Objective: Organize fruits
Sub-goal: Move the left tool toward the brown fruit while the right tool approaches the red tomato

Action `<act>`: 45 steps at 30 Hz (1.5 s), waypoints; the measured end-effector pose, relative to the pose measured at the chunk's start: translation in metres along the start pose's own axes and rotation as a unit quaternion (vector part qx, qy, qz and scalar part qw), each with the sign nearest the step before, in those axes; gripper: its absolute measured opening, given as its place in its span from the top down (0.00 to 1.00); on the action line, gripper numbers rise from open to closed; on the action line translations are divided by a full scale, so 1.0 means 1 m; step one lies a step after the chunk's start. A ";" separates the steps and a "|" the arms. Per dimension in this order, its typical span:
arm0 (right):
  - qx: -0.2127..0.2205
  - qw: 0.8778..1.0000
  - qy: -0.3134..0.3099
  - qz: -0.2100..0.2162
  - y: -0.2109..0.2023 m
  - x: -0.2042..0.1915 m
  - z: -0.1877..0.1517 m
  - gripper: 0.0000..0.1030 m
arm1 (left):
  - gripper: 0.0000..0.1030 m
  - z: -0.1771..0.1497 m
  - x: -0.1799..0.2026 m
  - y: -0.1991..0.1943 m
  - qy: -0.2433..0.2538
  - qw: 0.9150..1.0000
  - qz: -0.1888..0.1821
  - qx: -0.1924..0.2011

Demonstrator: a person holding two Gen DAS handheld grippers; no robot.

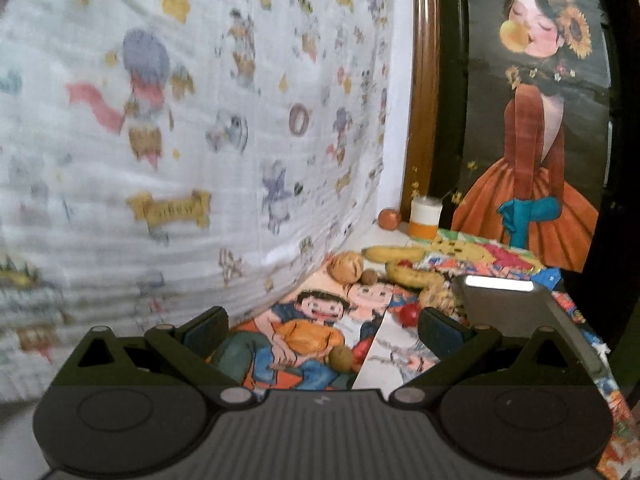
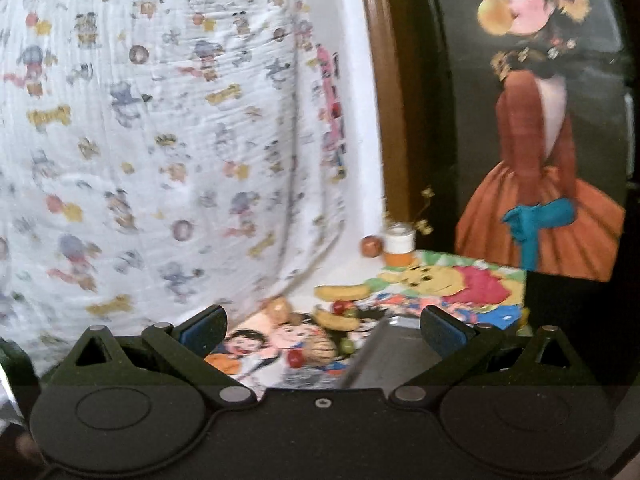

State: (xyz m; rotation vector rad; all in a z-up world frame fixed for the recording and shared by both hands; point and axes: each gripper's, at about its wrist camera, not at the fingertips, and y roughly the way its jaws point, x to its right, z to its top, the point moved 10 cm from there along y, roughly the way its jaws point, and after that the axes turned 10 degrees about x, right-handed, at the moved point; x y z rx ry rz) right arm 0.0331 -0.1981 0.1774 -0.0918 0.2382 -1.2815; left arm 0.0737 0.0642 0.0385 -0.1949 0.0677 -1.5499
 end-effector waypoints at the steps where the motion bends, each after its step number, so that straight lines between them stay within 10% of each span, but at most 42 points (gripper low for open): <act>1: -0.007 1.000 0.004 0.004 0.002 -0.003 0.007 0.00 | 0.00 0.005 0.001 -0.001 -0.003 1.000 -0.004 0.002; 16: -0.134 0.978 -0.029 0.158 0.093 -0.037 0.006 0.00 | 0.00 0.011 0.000 0.022 0.038 0.998 -0.011 -0.041; 30: -0.238 0.865 -0.310 0.314 0.203 -0.071 -0.067 0.01 | 0.00 -0.022 -0.003 0.094 0.040 0.989 -0.015 -0.141; 36: -0.243 0.820 -0.409 0.317 0.232 -0.064 -0.129 0.06 | 0.00 -0.044 0.002 0.106 0.058 0.983 -0.008 -0.171; 45: -0.197 0.784 -0.508 0.298 0.259 -0.061 -0.157 0.17 | 0.10 -0.067 0.017 0.120 0.071 0.975 -0.019 -0.209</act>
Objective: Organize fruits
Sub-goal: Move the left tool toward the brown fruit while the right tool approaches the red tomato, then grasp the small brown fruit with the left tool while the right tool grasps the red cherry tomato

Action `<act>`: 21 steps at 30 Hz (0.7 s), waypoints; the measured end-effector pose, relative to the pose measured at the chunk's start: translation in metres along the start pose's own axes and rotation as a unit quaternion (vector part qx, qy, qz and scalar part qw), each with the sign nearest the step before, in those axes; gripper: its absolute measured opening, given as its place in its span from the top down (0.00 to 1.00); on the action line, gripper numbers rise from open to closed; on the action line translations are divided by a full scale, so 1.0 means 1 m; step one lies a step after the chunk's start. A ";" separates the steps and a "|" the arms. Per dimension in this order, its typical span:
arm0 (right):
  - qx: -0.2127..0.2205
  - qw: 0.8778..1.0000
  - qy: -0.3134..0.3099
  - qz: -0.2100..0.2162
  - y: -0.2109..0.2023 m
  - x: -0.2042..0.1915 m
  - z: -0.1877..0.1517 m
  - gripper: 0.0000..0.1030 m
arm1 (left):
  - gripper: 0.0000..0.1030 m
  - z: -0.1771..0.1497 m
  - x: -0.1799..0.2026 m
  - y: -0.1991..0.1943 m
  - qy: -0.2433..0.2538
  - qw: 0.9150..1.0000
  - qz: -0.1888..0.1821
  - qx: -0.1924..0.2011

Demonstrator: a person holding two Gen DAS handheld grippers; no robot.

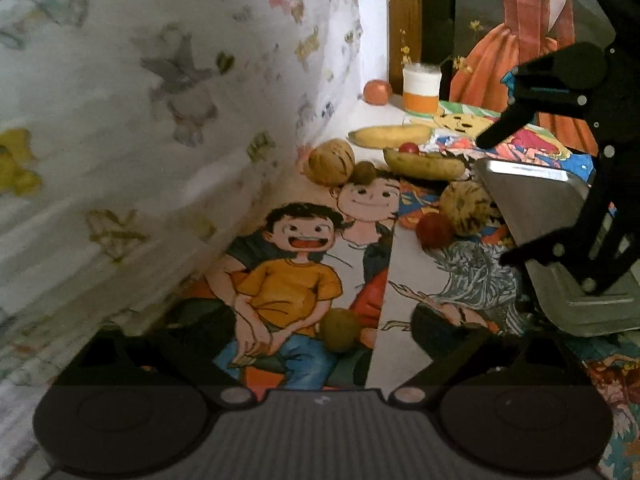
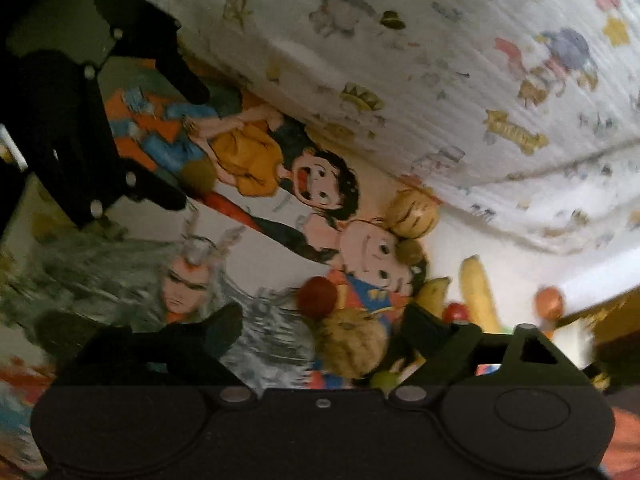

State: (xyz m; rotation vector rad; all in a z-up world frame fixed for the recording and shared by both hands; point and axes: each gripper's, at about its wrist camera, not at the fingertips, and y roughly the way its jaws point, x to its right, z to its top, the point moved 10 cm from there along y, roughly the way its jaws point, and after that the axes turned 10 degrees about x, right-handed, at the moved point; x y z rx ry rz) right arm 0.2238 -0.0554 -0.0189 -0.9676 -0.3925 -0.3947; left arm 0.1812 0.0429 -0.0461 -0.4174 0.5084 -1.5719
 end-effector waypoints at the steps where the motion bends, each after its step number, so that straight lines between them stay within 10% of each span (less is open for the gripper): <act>1: 0.003 1.000 -0.006 0.000 0.002 0.001 0.000 0.19 | 0.13 -0.001 0.000 0.002 -0.004 1.000 -0.002 -0.005; 13: 0.014 0.999 -0.039 0.003 0.035 -0.002 -0.003 0.48 | 0.42 -0.010 -0.006 0.022 -0.014 0.999 0.015 -0.038; 21: 0.007 1.000 -0.028 0.009 0.050 -0.003 -0.007 0.50 | 0.54 -0.010 -0.002 0.029 -0.016 0.999 0.011 -0.043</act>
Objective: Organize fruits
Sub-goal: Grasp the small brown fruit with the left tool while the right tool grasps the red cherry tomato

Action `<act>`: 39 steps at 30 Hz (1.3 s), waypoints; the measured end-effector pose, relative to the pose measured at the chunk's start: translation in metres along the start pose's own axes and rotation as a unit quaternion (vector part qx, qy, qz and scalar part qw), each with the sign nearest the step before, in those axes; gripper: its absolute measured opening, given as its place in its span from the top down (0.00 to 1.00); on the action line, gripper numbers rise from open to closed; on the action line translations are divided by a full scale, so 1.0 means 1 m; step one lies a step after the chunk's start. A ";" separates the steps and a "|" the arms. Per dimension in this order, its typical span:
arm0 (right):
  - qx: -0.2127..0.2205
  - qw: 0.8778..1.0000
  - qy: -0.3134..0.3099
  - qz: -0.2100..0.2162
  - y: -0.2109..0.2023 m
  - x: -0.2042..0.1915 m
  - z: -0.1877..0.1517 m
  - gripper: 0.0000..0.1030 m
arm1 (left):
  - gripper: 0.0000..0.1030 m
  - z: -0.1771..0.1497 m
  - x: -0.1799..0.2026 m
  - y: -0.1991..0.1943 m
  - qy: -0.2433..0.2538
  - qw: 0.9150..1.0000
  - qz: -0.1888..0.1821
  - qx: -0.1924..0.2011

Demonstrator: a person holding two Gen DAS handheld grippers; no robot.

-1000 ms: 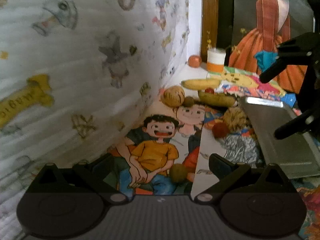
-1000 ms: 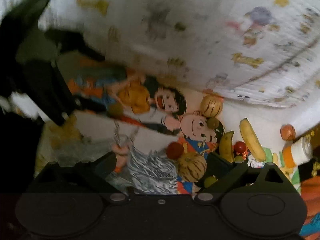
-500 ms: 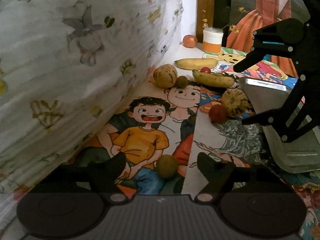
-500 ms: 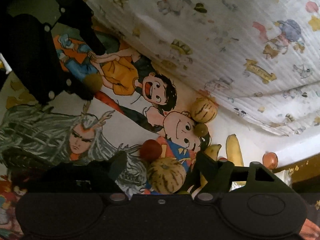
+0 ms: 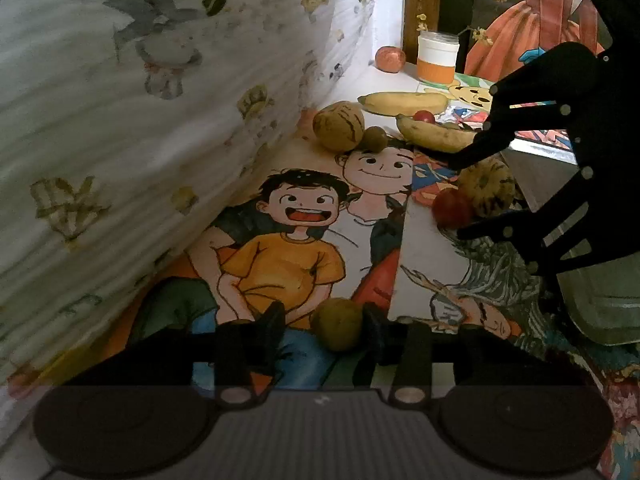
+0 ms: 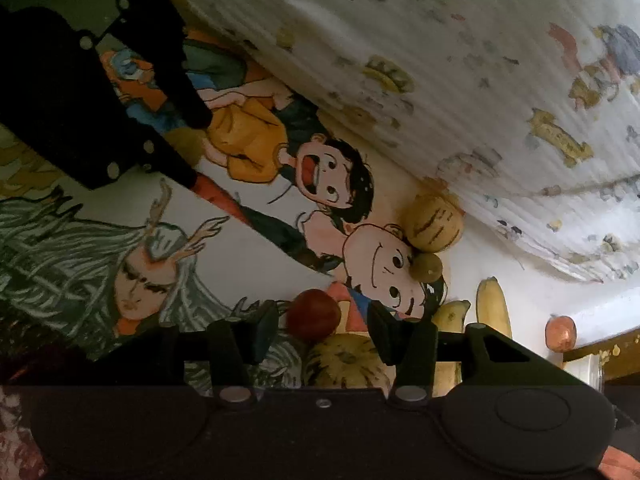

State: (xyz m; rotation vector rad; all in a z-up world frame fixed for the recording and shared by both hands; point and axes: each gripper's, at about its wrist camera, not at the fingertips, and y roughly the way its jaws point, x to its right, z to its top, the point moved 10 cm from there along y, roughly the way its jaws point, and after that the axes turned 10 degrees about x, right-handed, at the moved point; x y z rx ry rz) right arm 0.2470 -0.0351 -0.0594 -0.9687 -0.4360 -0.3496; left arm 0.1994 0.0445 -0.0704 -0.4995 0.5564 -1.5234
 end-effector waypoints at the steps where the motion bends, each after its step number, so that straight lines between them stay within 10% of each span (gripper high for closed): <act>1: -0.001 1.000 0.001 -0.004 0.001 0.001 -0.001 0.51 | 0.54 0.001 0.000 0.001 -0.001 1.000 0.002 0.000; 15: -0.008 0.998 -0.064 0.001 0.007 -0.008 -0.003 0.55 | 0.72 0.012 0.009 0.015 -0.015 1.000 0.009 0.003; 39: -0.016 0.998 -0.056 0.034 0.014 -0.009 0.001 0.65 | 0.54 -0.003 0.002 -0.004 -0.014 1.000 0.011 -0.017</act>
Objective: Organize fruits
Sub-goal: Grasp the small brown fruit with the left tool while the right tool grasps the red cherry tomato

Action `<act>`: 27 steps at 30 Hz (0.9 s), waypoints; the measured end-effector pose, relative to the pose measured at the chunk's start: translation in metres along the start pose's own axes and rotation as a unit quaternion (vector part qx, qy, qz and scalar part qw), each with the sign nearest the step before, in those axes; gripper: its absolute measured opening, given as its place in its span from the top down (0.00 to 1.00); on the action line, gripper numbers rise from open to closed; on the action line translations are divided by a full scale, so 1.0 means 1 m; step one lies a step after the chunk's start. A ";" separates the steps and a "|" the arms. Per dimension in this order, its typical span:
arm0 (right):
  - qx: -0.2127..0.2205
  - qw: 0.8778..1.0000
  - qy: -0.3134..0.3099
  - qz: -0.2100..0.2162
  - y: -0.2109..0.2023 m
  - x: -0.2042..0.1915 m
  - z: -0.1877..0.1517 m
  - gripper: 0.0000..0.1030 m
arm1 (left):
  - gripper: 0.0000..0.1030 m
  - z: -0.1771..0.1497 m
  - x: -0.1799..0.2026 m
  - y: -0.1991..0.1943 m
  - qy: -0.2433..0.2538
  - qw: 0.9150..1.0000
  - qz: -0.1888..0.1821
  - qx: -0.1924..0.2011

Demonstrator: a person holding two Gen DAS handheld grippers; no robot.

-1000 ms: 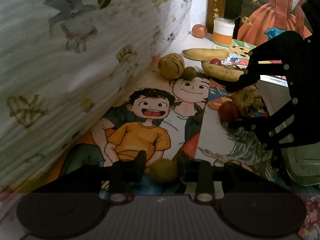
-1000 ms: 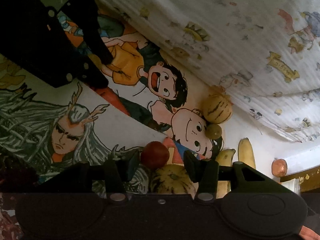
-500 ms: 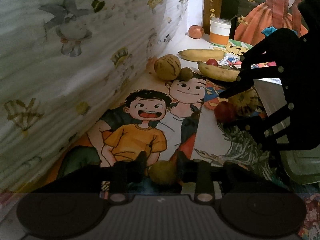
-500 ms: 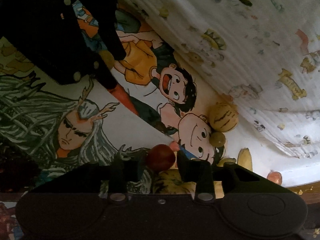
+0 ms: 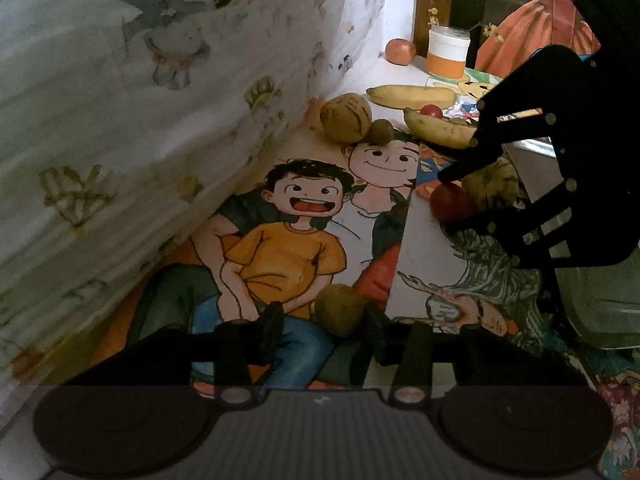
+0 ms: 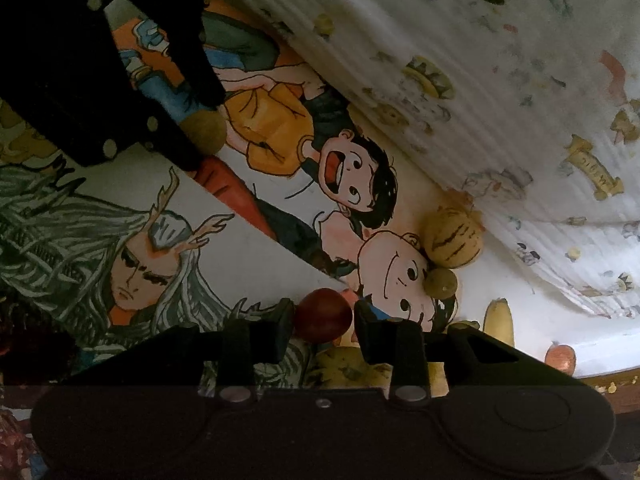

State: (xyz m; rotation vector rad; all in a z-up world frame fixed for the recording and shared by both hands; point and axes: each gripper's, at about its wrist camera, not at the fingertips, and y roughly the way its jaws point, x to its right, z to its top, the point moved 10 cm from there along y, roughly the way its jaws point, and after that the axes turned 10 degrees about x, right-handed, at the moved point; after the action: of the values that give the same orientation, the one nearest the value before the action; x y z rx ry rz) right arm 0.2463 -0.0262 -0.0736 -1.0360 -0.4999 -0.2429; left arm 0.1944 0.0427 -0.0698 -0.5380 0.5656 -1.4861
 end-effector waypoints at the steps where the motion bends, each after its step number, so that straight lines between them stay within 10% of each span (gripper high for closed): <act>1: 0.000 1.000 0.002 0.003 0.000 0.000 0.000 0.65 | 0.57 0.000 0.001 0.000 0.001 1.000 -0.002 0.001; 10: 0.011 0.997 0.061 0.036 0.000 0.010 -0.006 0.66 | 0.71 0.003 0.007 0.003 0.001 1.000 -0.009 0.001; 27: 0.107 0.973 0.192 -0.065 -0.034 0.001 0.005 0.67 | 0.71 0.017 0.006 -0.003 -0.051 0.998 -0.019 0.023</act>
State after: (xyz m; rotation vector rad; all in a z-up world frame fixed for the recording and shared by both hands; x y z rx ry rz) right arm 0.2310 -0.0389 -0.0450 -0.7229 -0.2347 -0.4842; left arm 0.2032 0.0365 -0.0548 -0.5869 0.4427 -1.4945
